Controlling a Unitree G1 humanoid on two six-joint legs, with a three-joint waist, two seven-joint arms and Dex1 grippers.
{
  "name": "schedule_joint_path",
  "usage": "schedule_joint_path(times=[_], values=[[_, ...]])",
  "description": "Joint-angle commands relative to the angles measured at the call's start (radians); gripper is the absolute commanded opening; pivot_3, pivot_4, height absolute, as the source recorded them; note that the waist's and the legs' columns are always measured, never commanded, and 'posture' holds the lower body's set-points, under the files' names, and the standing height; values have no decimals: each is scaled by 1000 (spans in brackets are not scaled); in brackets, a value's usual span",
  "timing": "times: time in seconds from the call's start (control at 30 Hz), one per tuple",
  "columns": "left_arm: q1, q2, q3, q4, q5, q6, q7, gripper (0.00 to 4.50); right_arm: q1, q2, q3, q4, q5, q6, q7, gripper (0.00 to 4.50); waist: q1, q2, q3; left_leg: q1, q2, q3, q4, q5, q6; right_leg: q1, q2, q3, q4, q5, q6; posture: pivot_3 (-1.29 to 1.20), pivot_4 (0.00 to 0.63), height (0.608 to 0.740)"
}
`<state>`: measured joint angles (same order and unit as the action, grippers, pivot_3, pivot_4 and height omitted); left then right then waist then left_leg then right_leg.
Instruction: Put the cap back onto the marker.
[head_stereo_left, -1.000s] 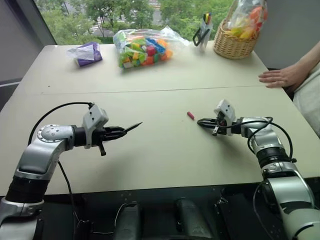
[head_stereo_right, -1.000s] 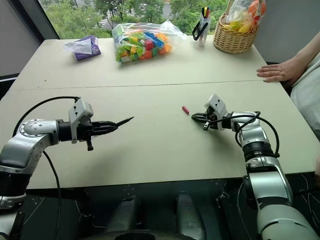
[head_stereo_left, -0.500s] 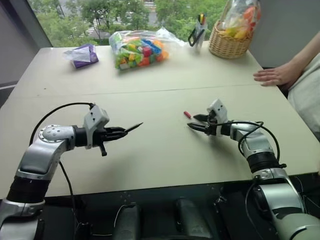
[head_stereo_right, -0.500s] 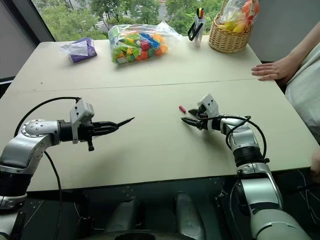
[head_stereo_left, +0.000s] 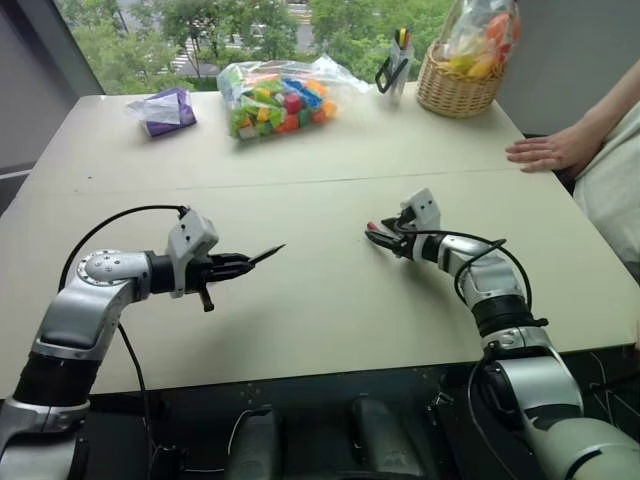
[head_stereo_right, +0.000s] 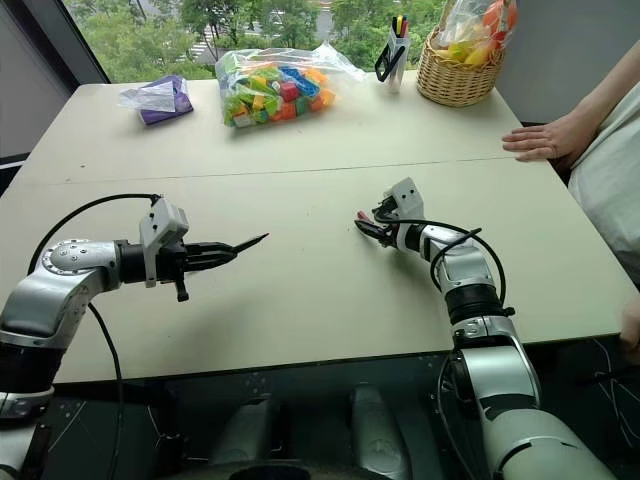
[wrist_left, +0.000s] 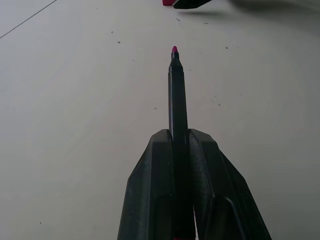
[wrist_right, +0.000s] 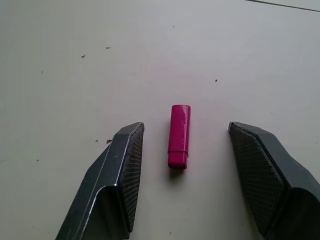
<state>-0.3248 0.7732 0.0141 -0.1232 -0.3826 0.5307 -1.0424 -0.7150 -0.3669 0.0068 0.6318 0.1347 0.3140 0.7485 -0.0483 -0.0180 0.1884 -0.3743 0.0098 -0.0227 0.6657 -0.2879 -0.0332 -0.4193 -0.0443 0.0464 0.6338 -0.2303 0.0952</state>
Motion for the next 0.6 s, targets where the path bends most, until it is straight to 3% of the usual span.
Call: schedule_joint_path(times=[0.03, 0.33, 0.43, 0.57, 0.6], values=[[1, 6, 16, -32, -8, -13, 3, 0, 10, 16, 35, -11, -24, 7, -4, 2761, -1, 0, 0, 0, 0, 0, 0, 0, 0, 0, 0, 0, 0, 0, 0, 0, 150, 740], [6, 6, 20, -33, -8, -16, 9, 0, 72, 8, 109, -78, -99, -31, -4, 2761, -7, 0, 0, 0, 0, 0, -1, 0, 0, 0, 0, 0, 0, 0, 0, 0, 150, 740], [7, 6, 19, -34, -7, -16, 9, 0, 87, 11, 116, -101, -106, -25, -4, 1958, -9, 0, 0, 0, 0, 0, -1, 0, 0, 0, 0, 0, 0, 0, 0, 0, 150, 740], [4, 5, 18, -31, -6, -17, 9, 0, 93, 12, 120, -113, -105, -20, -9, 46, -10, -1, 0, 0, 0, 0, -1, 0, 0, 0, 0, 0, 0, 0, 0, 0, 150, 740], [4, 5, 17, -29, -6, -18, 9, 0, 93, 12, 120, -114, -104, -18, -10, 46, -10, -1, 0, 0, 0, 0, -1, 0, 0, 0, 0, 0, 0, 0, 0, 0, 150, 740]])
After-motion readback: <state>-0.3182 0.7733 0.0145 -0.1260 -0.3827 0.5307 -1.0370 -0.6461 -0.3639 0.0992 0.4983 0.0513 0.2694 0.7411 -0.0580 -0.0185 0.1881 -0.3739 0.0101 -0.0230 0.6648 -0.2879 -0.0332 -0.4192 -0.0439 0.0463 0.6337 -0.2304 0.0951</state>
